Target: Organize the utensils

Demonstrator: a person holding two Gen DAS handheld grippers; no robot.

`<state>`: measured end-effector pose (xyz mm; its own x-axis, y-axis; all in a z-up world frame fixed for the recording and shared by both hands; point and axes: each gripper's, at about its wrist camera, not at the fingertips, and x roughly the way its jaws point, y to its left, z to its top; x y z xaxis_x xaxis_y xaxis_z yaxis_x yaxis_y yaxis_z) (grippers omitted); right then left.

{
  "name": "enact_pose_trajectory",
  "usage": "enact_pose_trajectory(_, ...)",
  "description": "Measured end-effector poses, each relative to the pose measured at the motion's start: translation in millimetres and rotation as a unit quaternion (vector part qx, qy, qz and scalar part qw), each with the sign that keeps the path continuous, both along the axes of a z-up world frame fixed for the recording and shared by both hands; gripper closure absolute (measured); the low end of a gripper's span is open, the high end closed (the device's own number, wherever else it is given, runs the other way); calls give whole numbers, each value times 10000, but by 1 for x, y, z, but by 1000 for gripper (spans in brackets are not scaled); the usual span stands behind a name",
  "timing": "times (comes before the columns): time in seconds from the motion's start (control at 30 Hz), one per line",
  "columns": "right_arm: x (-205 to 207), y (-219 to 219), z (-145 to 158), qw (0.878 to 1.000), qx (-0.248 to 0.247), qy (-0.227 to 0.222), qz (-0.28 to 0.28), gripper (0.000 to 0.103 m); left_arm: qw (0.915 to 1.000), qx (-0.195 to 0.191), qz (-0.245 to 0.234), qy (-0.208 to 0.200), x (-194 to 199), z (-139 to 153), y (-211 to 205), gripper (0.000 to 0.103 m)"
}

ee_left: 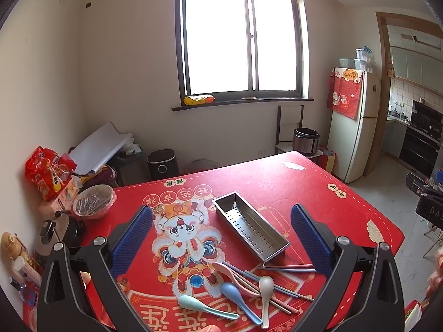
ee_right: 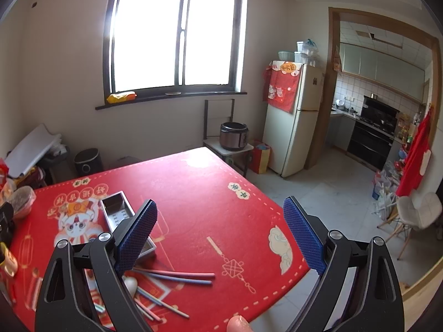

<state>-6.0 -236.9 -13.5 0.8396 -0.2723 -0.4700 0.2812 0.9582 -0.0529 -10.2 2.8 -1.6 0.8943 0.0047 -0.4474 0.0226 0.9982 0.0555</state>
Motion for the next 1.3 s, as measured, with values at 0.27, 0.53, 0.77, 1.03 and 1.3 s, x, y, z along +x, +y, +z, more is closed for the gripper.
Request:
enact_pose_trajectory(0.27,-1,1,1,10000,-16,0,10,14,10000,7,1,-5,-1,-2,-2,5)
enact_pose_trajectory(0.53,0,2,1,10000,-15,17,19,14,10000,-5,18,-4,-5,-4,-1,5)
enact_pose_trajectory(0.77,1,4,-1,10000,-15,57,13,14,10000,-42,55,5,-8,-3,0,5)
enact_pose_trajectory(1.03,1,3,-3,10000,-41,85,3,14,9999,-80,48,47,-7,-4,1,5)
enact_pose_trajectory(1.3,1,3,-1,9999,-87,99,-7,14,9999,-103,41,51,-7,-5,1,5)
